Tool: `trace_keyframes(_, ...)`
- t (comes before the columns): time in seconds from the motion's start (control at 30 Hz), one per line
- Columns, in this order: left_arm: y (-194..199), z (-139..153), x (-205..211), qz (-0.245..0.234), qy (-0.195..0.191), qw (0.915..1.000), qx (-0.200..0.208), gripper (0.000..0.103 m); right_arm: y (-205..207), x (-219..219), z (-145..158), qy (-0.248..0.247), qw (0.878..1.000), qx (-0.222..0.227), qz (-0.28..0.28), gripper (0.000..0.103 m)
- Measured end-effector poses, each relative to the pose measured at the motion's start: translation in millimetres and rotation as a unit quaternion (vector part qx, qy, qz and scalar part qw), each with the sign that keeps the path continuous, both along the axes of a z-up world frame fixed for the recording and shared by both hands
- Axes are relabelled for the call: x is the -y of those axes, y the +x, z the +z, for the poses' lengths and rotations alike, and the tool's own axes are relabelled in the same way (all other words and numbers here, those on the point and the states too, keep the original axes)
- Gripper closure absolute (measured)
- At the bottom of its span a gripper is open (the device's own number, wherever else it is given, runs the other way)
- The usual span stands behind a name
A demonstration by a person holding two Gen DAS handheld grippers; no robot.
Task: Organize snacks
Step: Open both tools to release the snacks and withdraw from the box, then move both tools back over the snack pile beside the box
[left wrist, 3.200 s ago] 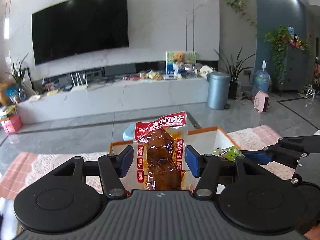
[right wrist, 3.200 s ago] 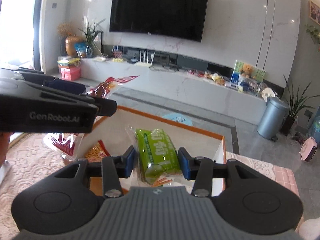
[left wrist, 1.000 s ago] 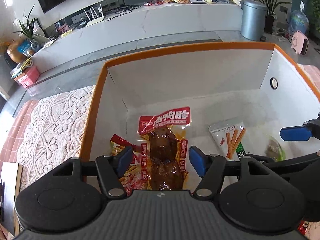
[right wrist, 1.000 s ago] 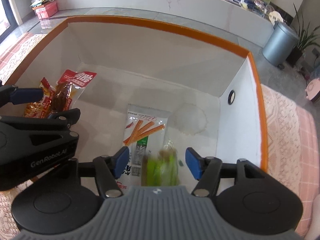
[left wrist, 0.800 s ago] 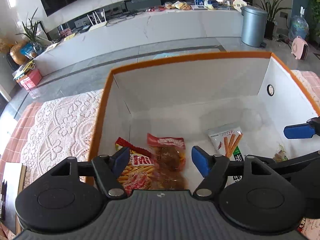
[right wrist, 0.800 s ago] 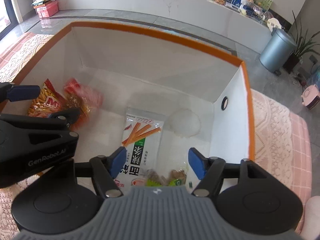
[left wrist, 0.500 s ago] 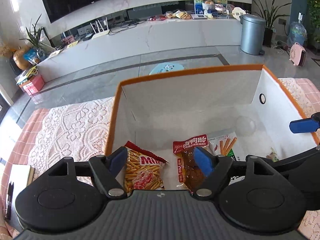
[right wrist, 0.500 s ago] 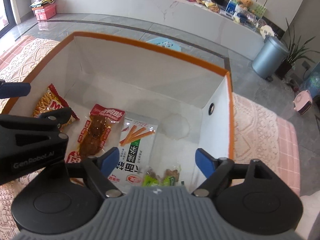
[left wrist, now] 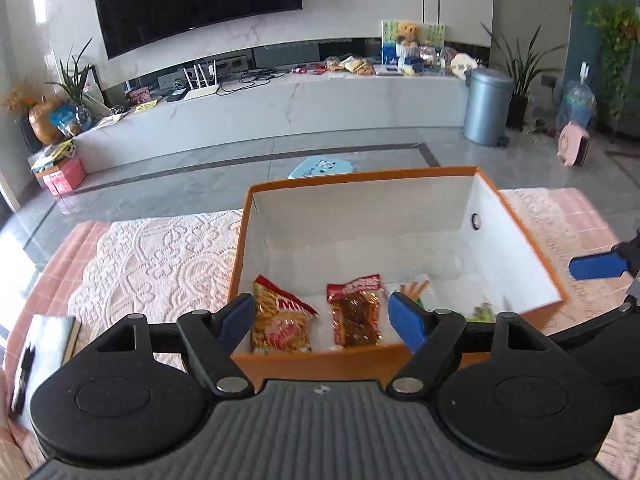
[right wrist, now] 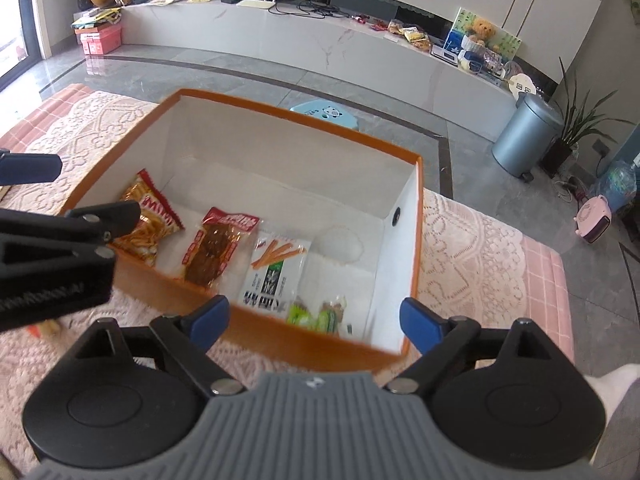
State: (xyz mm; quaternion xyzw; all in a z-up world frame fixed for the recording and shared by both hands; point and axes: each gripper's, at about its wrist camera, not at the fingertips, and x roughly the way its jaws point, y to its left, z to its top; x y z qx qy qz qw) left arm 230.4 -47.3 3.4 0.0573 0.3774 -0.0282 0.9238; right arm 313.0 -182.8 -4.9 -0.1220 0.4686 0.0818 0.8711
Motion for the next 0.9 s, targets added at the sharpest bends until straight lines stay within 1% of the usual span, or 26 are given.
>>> trace_keyframes(0.2, -32.3, 6.3, -10.6, -0.001, -0.017, 0.9998, 0.006, 0.014, -42.6, 12.9, 12.1, 0.031, 0.999, 0.004, -0.009, 0.012)
trace_keyframes(0.37, -60.8, 7.1, -23.2, -0.002, -0.033, 0.9995, 0.004, 0.014, -83.7, 23.6, 16.8, 0.060, 0.998, 0.018, -0.019, 0.009)
trace_keyframes(0.43, -72.5, 7.3, -26.7, -0.006, -0.040, 0.9992, 0.002, 0.014, -98.9, 25.1, 15.7, 0.065, 0.997, 0.029, -0.024, 0.009)
trace_keyframes(0.57, -99.1, 4.8, -32.3, -0.027, -0.066, 0.9974, 0.001, 0.014, -137.3, 25.6, 13.2, 0.074, 0.994, 0.068, -0.030, 0.009)
trace_keyframes(0.7, -121.1, -2.3, -35.9, -0.040, -0.065, 0.9970, 0.007, 0.014, -169.7, 26.2, 6.8, 0.088, 0.991, 0.088, -0.040, 0.008)
trace_keyframes(0.77, -129.5, -7.9, -38.3, -0.046, -0.065, 0.9968, 0.004, 0.014, -185.1, 27.3, 1.8, 0.094, 0.990, 0.096, -0.052, 0.008)
trace_keyframes(0.9, -142.7, -22.8, -44.8, -0.052, -0.077, 0.9957, -0.009, 0.014, -207.0, 31.6, -9.4, 0.100, 0.986, 0.112, -0.078, 0.008)
